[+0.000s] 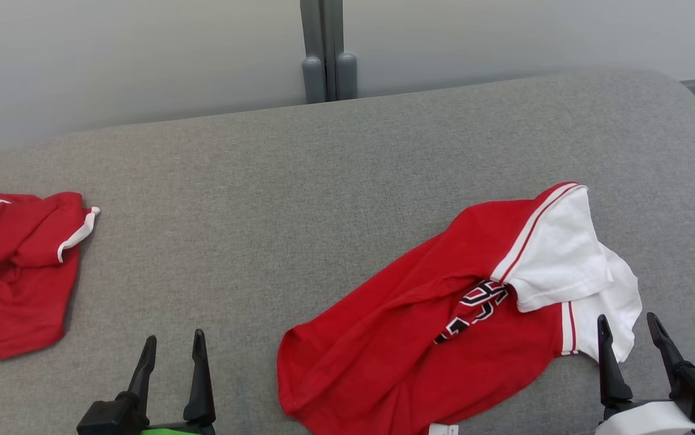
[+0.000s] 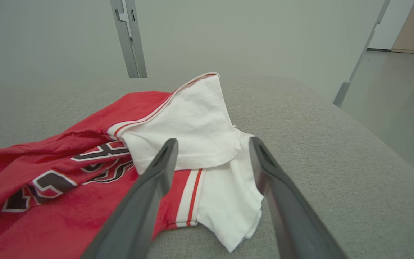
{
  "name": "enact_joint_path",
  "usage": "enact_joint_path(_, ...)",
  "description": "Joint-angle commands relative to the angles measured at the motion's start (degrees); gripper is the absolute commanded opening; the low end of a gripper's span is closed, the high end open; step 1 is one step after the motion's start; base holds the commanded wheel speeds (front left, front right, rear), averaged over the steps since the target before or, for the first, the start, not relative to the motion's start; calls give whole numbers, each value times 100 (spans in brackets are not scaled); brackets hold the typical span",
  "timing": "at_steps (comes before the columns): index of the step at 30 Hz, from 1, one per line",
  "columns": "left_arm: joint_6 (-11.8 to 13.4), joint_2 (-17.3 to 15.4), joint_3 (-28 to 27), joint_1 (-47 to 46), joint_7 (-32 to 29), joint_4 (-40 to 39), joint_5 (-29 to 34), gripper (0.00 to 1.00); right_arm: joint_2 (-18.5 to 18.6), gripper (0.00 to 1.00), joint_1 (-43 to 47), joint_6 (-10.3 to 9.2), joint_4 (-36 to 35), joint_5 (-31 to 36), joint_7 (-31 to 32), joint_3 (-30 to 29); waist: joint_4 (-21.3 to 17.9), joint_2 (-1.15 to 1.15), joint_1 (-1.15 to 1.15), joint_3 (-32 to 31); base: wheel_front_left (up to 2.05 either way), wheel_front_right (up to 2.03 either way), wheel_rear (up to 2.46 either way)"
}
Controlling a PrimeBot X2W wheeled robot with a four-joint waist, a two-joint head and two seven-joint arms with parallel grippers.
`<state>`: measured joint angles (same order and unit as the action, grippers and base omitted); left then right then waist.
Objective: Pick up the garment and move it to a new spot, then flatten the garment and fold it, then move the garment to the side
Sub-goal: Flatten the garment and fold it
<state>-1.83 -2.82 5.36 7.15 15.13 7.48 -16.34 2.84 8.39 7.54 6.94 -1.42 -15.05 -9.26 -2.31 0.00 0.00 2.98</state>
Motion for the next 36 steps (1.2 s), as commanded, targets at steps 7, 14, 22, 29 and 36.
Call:
enact_joint_path(7,-91,-12,110,77,3,68,123,100,11,100,14,-10,-35,-106,-18,211,-19,0,0,-7,0,0,0)
enact_joint_path(14,-528,-17,1042,-327,3,788,278,100,11,100,-172,-10,-58,-70,-17,326,-102,0,0,114,0,0,0)
enact_joint_path(22,-570,-284,1959,-945,3,2206,-20,100,9,100,-271,-10,-55,-147,-18,456,-377,0,0,205,0,0,0)
enact_joint_path(29,-558,-403,2222,-1234,-10,2843,-239,0,8,100,-293,-10,-69,-217,-19,471,-537,0,0,308,0,0,0)
enact_joint_path(36,-554,-584,2149,-1643,-1,2625,-562,0,10,100,-387,-10,-42,-334,-19,435,-635,0,0,464,0,0,0)
